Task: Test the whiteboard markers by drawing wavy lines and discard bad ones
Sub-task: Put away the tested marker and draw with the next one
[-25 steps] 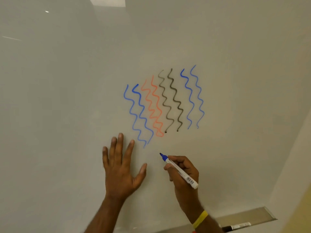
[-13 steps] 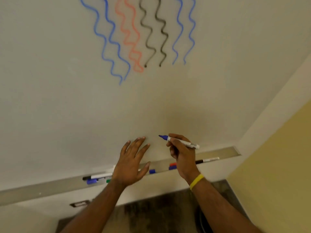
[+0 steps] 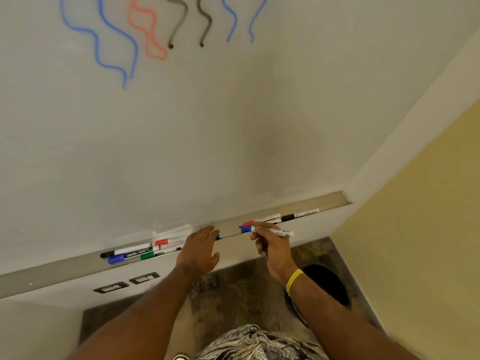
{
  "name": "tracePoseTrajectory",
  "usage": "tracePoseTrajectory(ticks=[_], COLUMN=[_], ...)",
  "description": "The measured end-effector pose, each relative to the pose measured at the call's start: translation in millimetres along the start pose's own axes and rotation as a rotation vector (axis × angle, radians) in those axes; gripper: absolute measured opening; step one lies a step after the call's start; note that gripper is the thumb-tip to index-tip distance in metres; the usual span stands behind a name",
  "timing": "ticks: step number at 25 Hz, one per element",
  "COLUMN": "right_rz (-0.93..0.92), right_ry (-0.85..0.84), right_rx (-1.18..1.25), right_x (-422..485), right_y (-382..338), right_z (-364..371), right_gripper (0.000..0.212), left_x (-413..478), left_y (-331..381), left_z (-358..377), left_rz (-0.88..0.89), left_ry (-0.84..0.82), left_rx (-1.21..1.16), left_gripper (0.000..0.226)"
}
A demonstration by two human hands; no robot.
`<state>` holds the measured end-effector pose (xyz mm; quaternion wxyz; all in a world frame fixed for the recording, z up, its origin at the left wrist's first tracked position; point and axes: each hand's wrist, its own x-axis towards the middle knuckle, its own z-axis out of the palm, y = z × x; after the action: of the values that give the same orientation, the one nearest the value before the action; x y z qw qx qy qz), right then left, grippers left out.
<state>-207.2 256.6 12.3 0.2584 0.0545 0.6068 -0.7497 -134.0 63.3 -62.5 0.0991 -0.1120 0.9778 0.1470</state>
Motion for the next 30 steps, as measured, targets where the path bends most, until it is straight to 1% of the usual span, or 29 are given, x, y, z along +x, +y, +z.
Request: tracePoseTrajectory(ticks=[3,5,8,11,16,19,20,22,24,26,28,30], right_rz=[0.064,0.088,0.113,0.126,0.115,0.088,0.078,0.060,0.036,0.034,0.048,0.049], right_ry=[0.028,0.042,0.058,0.070,0.068,0.072,0.074,0.079,0.092,0.110,0.117,0.110], right_rx=[-0.031,-0.029,-0.051,-0.063,-0.074,-0.084,-0.082,-0.074,-0.079,-0.090,-0.095,-0.126], right_x=[1,2,5,7,10,15,17,19,22,23,24,24], right_y=[8,11,13,13,9,7,6,4,3,4,6,9], right_z=[-12,-19,-28,-34,-42,-45,-45,-44,-41,-37,-30,-22], right_gripper=[0.010,0.009,0.011,0.013,0.012,0.012,0.013,0.012,0.011,0.016,0.020,0.021], left_x=[13,21,32,40,52,54,53,50,43,30,17,5], left_y=[2,2,3,4,2,2,2,6,14,24,30,35], left_z=[9,12,14,13,11,10,8,4,-6,-17,-23,-29], left_rz=[-0.012,-0.017,-0.019,-0.060,-0.111,-0.093,-0.080,-0.074,-0.168,-0.261,-0.254,-0.214], left_ry=[-0.095,-0.114,-0.098,-0.068,-0.045,-0.051,-0.040,0.044,0.114,0.095,0.072,0.046], left_rx=[0.035,0.020,-0.023,-0.046,-0.074,-0.048,-0.074,-0.231,-0.591,-0.945,-1.075,-1.088], left_gripper=[0.068,0.062,0.047,0.034,0.021,0.018,0.018,0.020,0.021,0.022,0.022,0.023])
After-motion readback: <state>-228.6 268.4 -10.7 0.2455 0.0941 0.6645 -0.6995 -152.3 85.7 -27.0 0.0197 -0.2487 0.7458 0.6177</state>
